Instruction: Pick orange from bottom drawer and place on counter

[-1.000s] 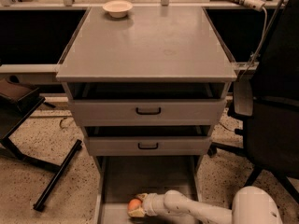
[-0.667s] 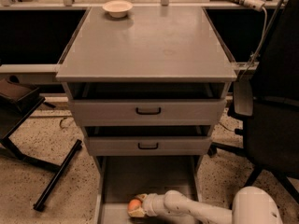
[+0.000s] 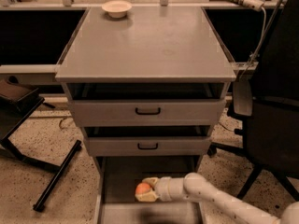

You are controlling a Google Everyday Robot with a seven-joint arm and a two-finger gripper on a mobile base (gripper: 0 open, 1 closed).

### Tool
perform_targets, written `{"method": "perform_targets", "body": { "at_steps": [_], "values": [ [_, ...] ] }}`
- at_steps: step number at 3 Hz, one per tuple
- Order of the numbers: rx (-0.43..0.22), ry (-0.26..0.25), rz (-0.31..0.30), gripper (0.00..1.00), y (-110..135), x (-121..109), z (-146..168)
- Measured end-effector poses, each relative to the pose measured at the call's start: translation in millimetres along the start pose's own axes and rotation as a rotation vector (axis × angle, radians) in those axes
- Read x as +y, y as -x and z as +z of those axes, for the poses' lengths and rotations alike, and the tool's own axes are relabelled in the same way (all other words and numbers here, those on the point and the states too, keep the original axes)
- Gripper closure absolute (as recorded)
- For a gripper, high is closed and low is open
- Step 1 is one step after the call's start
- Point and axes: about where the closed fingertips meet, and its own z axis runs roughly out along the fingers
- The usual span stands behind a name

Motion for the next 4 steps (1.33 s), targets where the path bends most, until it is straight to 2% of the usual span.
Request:
{"method": "perform_targets", "body": {
  "at_steps": [1, 2, 3, 4],
  "values": [
    [-0.083, 0.047, -0.007, 1.00, 79.7, 13.7, -64.5],
    [-0.127, 0.037, -0.038, 1.00, 152.7, 31.3, -124.6],
    [-0.127, 0.037, -0.038, 1.00, 152.6, 31.4, -124.4],
    [-0.129, 0.034, -0.059, 1.00, 170.3, 27.5, -132.9]
  ]
}}
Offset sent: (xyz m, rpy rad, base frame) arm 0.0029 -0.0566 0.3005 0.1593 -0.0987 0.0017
